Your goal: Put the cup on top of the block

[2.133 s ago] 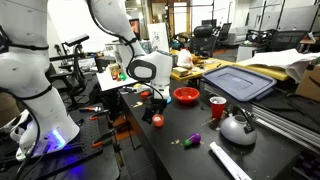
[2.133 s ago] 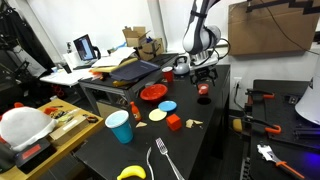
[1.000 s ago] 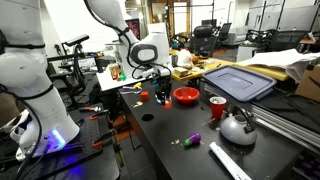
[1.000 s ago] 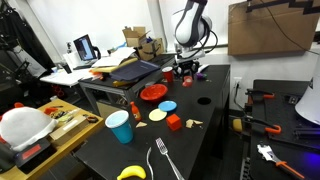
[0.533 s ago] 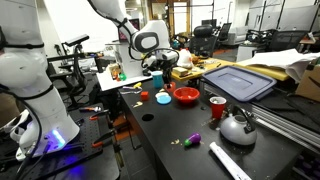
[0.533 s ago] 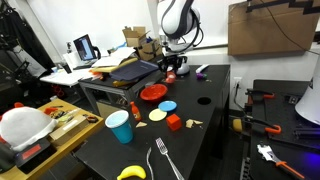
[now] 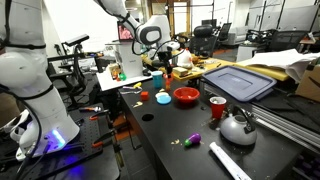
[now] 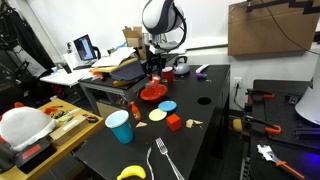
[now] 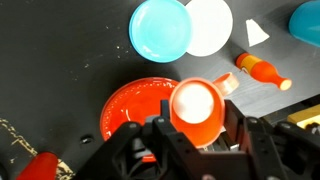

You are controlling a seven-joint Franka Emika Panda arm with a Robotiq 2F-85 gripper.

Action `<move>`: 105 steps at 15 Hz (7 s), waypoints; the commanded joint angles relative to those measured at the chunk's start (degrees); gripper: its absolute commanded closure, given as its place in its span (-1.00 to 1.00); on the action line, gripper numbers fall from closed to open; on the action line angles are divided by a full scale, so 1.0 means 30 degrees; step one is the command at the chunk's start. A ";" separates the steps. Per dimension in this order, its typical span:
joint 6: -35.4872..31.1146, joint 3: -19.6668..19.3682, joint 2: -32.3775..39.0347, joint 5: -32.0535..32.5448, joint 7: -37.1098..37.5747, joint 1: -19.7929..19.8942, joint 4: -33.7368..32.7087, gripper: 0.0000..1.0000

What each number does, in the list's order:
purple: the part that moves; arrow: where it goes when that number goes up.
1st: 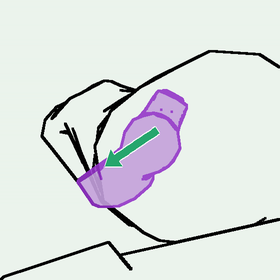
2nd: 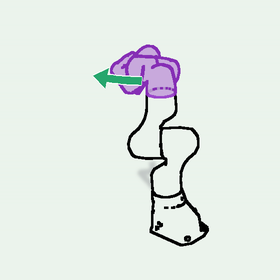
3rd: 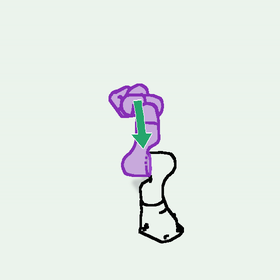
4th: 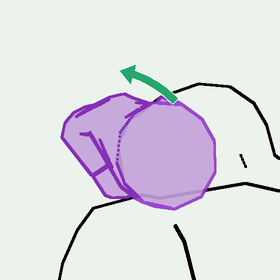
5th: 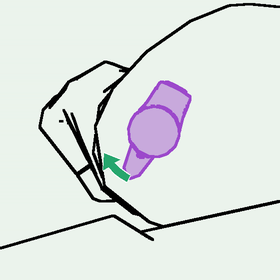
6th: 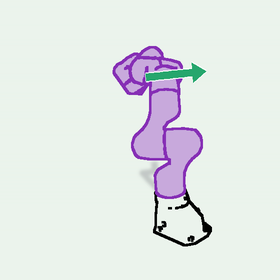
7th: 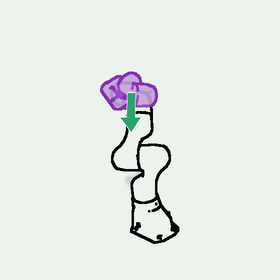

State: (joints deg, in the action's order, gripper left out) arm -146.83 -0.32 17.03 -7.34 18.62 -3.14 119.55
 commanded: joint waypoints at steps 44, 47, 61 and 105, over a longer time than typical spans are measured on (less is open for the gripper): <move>0.5597 0.1626 0.2020 0.2396 -0.0856 -0.2954 0.0260 0.42; 0.5314 0.1621 0.1981 0.2565 -0.0771 -0.2886 0.0297 0.42; 0.5302 0.2080 0.2010 0.1760 -0.1481 -0.2618 0.0129 0.42; 0.9432 0.0682 -0.3183 0.2991 0.1144 -0.0847 -0.2651 -1.00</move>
State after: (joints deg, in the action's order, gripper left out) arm -122.33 1.95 9.30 -0.32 19.40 -5.44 112.24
